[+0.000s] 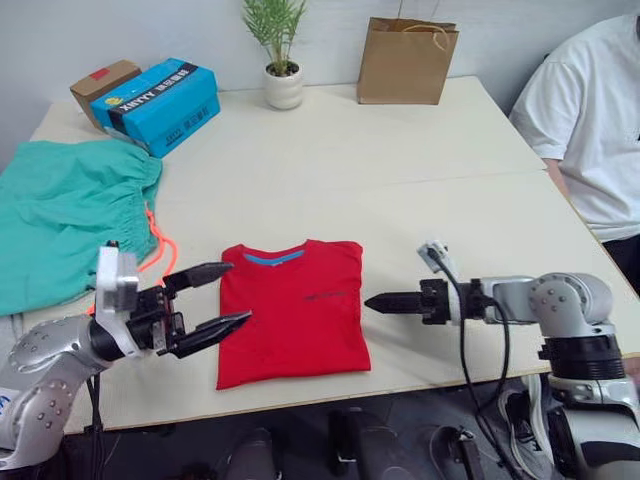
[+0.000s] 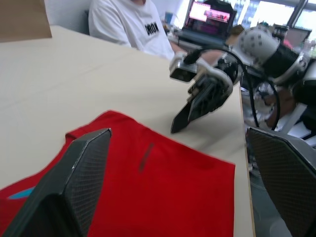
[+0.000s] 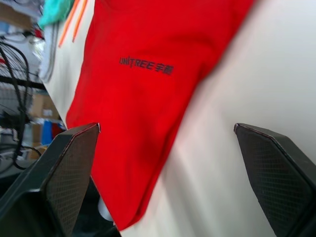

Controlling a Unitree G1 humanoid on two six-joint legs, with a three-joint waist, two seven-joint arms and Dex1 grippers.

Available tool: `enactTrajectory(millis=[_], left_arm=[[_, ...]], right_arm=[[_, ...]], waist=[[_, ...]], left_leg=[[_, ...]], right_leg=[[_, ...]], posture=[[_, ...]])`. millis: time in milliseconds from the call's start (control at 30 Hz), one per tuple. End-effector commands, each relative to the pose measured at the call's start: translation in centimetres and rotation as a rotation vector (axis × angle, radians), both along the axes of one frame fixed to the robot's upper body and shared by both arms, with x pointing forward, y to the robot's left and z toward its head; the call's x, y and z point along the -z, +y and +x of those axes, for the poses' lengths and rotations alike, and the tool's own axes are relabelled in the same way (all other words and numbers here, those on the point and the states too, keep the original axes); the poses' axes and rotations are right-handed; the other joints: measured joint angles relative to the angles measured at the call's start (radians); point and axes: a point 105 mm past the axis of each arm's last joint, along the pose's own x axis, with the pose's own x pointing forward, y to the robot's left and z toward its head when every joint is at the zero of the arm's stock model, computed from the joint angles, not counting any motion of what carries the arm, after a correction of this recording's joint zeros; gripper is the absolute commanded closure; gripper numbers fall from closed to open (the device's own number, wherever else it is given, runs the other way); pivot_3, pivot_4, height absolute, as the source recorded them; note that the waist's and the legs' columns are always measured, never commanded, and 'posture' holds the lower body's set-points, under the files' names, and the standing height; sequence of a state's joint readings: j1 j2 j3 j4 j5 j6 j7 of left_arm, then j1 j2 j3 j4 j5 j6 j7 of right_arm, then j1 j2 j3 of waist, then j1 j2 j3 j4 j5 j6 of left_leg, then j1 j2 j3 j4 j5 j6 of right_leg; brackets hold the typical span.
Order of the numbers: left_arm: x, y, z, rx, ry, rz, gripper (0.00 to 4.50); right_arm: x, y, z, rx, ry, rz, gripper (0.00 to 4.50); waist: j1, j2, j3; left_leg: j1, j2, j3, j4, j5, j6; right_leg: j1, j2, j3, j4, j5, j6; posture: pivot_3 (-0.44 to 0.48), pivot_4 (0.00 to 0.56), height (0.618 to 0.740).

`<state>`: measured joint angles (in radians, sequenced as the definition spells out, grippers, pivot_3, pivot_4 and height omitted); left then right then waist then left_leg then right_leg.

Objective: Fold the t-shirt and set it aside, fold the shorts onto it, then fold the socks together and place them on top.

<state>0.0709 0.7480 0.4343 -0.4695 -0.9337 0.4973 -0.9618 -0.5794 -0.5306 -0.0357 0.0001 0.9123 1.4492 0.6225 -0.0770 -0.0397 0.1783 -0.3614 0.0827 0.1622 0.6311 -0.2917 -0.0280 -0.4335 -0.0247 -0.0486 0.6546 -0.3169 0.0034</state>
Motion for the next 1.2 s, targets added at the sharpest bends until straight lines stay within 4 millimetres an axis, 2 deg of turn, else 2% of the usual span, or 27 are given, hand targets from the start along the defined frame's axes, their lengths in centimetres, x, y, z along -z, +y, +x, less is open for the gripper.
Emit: enactTrajectory(millis=[33,233,333,500,667,700,733,800,967,1033,1200], left_arm=[[-0.9,0.5,-0.7,0.003,-0.079,0.041,0.06],[0.0,1.6,-1.5,-0.018,-0.051,0.057,0.06],[-0.3,1.7,-2.4,0.009,-0.02,0.006,0.0],[0.0,0.9,-3.4,0.09,-0.066,0.054,0.0],[1.5,1.3,-3.2,0.091,-0.08,0.157,0.0],[1.7,1.3,-3.1,0.095,-0.077,0.159,0.0],[1.8,1.2,-3.1,0.101,-0.076,0.162,0.0],[2.2,1.2,-2.8,0.103,-0.074,0.171,0.0],[3.1,1.3,-2.0,0.086,-0.058,0.145,0.0],[3.4,1.3,-1.6,0.086,-0.059,0.131,0.0],[4.0,1.3,-1.0,0.099,-0.061,0.135,0.0]], right_arm=[[1.5,1.7,-0.7,-0.04,0.046,-0.035,0.0],[2.7,4.5,-0.2,-0.065,0.082,-0.061,0.0],[2.8,5.4,0.9,-0.06,0.074,-0.058,0.53],[3.1,6.0,1.1,-0.091,0.087,-0.061,2.25],[2.4,5.4,1.0,-0.086,0.118,-0.026,4.05],[2.1,5.0,1.1,-0.08,0.117,-0.027,4.37],[2.0,4.5,1.1,-0.073,0.114,-0.032,4.44],[1.7,3.2,1.3,-0.047,0.105,-0.057,4.44],[1.4,-3.0,1.3,0.065,0.08,-0.153,4.44],[1.3,-6.4,1.4,0.127,0.043,-0.215,4.44],[0.2,-14.6,1.4,0.239,-0.055,-0.385,4.44]], waist=[[-0.008,-0.001,0.0],[-0.026,-0.002,-0.001],[-0.035,-0.003,-0.002],[-0.035,-0.003,-0.002],[-0.035,-0.004,-0.003],[-0.034,-0.005,-0.003],[-0.032,-0.005,-0.003],[-0.027,-0.005,-0.003],[0.019,-0.003,-0.002],[0.03,-0.003,-0.002],[0.049,0.0,-0.001]], left_leg=[[0.0,0.0,0.0,0.0,0.0,0.0],[0.003,0.001,0.001,-0.003,0.001,-0.002],[0.003,0.001,0.001,-0.004,0.002,-0.004],[0.003,0.001,0.001,-0.005,0.002,-0.004],[0.003,0.001,0.001,-0.008,0.004,-0.008],[0.003,0.001,0.001,-0.008,0.004,-0.008],[0.003,0.001,0.001,-0.008,0.004,-0.008],[0.003,0.001,0.001,-0.008,0.003,-0.006],[-0.006,-0.001,0.0,-0.005,0.002,-0.003],[-0.012,-0.001,0.0,-0.001,0.001,-0.001],[-0.014,-0.003,0.003,0.001,-0.004,0.009]], right_leg=[[0.0,0.0,0.0,0.0,0.0,0.0],[0.001,0.001,0.0,0.0,0.0,0.0],[0.001,0.001,0.0,0.0,0.0,-0.001],[0.001,0.001,0.0,0.0,-0.001,-0.002],[-0.001,0.001,0.0,0.0,-0.002,-0.004],[-0.001,0.001,0.0,0.0,-0.002,-0.004],[-0.001,0.001,0.0,-0.001,-0.002,-0.004],[-0.001,0.001,0.0,-0.001,-0.002,-0.004],[-0.007,-0.001,-0.001,-0.003,-0.002,-0.002],[-0.01,-0.002,-0.001,-0.004,0.0,0.0],[-0.009,-0.003,0.001,-0.011,0.003,0.007]], posture=[[0.0,0.15,0.74],[0.0,0.15,0.74],[0.0,0.15,0.74],[0.0,0.15,0.74],[0.0,0.15,0.74],[0.0,0.15,0.74],[0.0,0.15,0.74],[0.0,0.15,0.74],[0.0,0.15,0.74],[0.0,0.15,0.74],[0.0,0.15,0.74]])
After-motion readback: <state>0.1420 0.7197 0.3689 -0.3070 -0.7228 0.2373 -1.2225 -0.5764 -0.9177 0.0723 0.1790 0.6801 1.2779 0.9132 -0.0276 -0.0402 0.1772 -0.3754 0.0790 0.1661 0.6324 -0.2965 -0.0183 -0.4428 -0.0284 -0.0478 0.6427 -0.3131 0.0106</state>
